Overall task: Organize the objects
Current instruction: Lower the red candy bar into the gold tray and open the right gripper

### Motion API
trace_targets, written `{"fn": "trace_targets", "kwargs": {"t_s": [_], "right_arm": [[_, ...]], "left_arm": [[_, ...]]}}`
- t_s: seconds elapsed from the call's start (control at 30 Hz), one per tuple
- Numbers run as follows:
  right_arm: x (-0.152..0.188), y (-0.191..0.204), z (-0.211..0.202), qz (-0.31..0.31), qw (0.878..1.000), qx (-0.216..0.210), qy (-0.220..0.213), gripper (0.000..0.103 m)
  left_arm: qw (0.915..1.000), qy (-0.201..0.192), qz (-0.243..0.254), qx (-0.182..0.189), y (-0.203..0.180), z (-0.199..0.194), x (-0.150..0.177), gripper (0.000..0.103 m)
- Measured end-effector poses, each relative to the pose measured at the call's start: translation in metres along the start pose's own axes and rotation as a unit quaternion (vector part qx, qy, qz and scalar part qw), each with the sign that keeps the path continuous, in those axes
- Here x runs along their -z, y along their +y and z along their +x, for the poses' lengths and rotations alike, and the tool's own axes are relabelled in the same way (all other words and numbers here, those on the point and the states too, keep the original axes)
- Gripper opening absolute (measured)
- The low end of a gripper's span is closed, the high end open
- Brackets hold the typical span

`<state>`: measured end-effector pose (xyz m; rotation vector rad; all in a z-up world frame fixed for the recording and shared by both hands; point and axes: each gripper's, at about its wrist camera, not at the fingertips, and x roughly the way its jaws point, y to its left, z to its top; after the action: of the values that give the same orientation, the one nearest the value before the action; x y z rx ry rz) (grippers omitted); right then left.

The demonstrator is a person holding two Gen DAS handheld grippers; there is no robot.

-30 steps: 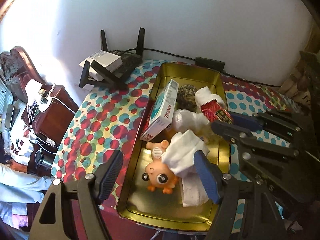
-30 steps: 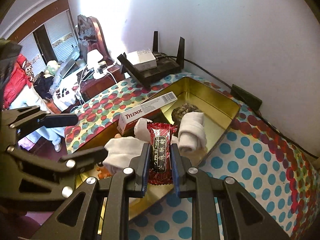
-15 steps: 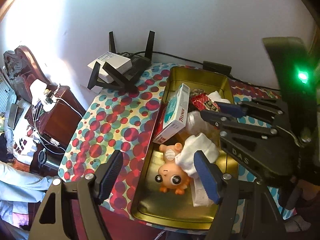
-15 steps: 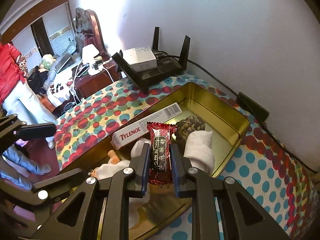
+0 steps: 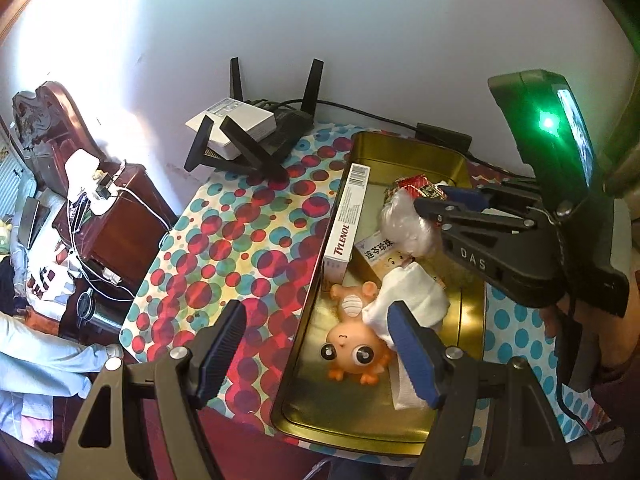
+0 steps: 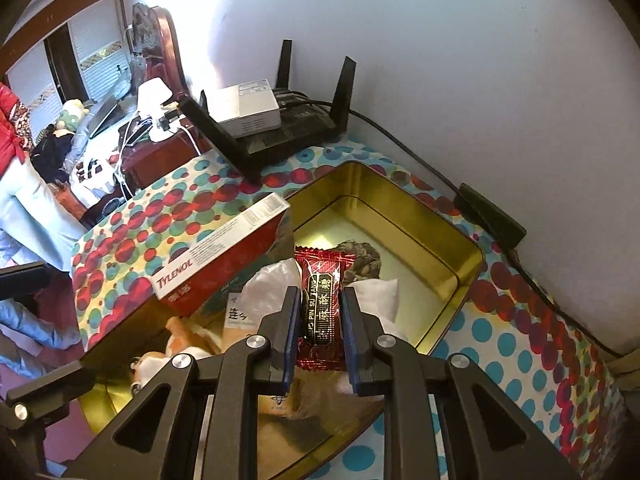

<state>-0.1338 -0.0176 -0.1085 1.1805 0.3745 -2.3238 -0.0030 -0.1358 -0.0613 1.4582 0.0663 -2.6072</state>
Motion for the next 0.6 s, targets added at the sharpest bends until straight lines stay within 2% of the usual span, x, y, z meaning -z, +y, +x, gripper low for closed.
{"fn": "trace_targets", "kwargs": {"t_s": [0.17,0.23,0.33,0.47,0.6], "right_arm": [[-0.001,-0.002,0.001,0.000,1.000,0.004,0.000,0.022],[-0.001,-0.003,0.001,0.005,1.000,0.002,-0.002,0.027],[-0.001,-0.004,0.000,0.008,1.000,0.000,-0.004,0.029],[0.000,-0.007,-0.009,0.017,1.000,-0.007,-0.018,0.049],[0.000,-0.007,-0.025,0.022,0.999,-0.005,-0.038,0.058]], "left_arm": [[1.0000,0.001,-0.006,-0.004,0.005,-0.001,0.002,0.075],[0.9999,0.001,-0.011,-0.005,0.007,0.000,0.003,0.075],[0.9998,0.002,-0.017,-0.006,0.010,0.000,0.003,0.075],[0.9998,-0.001,-0.019,-0.005,0.010,0.000,0.002,0.075],[0.9998,-0.003,-0.018,-0.002,0.006,0.000,-0.001,0.075]]}}
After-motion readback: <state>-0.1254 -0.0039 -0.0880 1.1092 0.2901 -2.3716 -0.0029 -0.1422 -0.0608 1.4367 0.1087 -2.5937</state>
